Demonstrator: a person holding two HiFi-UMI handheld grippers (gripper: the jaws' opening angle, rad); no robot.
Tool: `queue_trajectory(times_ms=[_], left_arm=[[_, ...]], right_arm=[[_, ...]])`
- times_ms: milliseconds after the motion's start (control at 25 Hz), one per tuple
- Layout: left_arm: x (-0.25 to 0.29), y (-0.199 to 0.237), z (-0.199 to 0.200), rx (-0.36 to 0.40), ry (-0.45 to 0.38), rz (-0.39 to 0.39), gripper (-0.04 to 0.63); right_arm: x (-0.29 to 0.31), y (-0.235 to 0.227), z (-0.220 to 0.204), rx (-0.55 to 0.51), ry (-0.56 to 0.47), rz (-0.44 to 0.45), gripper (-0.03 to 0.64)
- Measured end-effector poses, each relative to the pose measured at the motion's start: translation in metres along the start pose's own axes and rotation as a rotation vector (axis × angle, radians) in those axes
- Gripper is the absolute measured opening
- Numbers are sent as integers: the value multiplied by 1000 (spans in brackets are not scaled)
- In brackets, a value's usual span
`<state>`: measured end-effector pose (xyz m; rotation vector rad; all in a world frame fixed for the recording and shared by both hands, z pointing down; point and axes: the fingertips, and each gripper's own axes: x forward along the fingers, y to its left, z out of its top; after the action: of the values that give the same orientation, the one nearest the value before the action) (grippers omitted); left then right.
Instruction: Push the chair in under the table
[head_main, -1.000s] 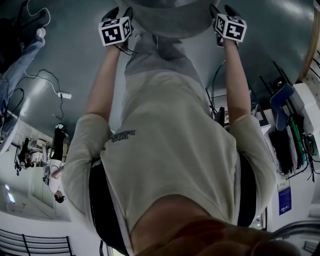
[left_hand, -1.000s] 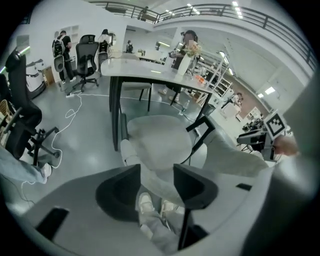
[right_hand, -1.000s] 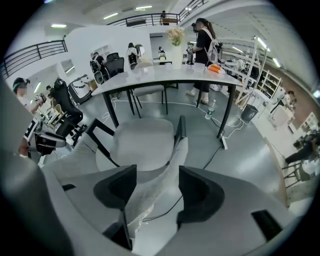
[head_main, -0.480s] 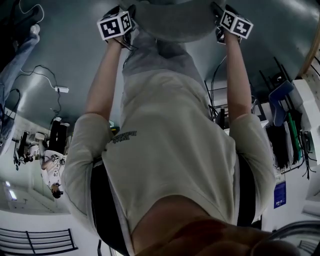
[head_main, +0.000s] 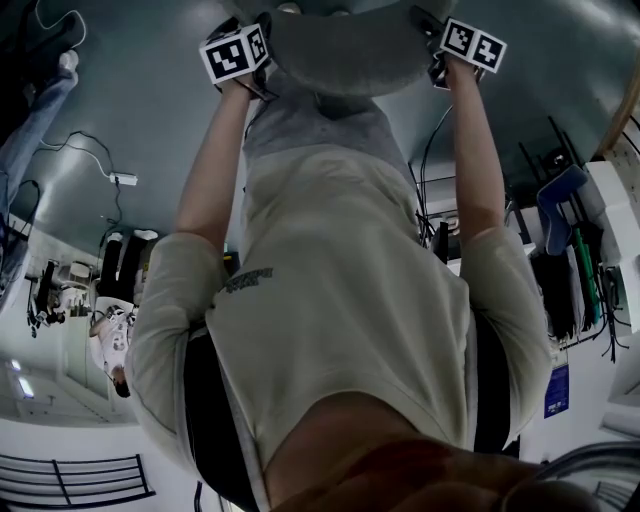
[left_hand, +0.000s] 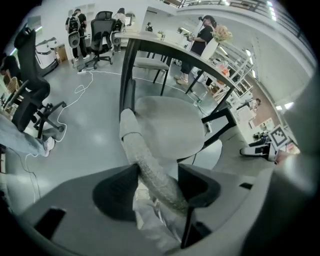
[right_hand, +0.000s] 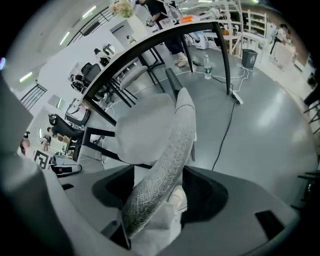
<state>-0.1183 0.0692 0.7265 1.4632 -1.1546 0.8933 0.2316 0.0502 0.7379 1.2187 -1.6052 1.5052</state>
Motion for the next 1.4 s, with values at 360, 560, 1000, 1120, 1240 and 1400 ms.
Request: queue_trajectory(times_ms=[360, 560, 1000, 1120, 1240, 1400], left_arm=[[3, 5, -3, -75, 23, 80, 252], [18, 12, -11, -178, 54, 19, 310], [32, 3, -8, -112, 21, 11, 290], [31, 3, -5, -119, -1, 18, 266], [30, 7, -7, -137, -14, 46, 241], [29, 3, -6, -138, -20, 69, 230]], right_arm=[[2, 2, -3, -55, 43, -11, 299], [9, 4, -2, -77, 60, -6, 299], [11, -2, -1, -94, 71, -37, 267], [9, -5, 1, -85, 54, -49, 241], [10, -5, -1, -105, 65, -71, 227], [6, -11, 0, -129, 84, -88, 219]])
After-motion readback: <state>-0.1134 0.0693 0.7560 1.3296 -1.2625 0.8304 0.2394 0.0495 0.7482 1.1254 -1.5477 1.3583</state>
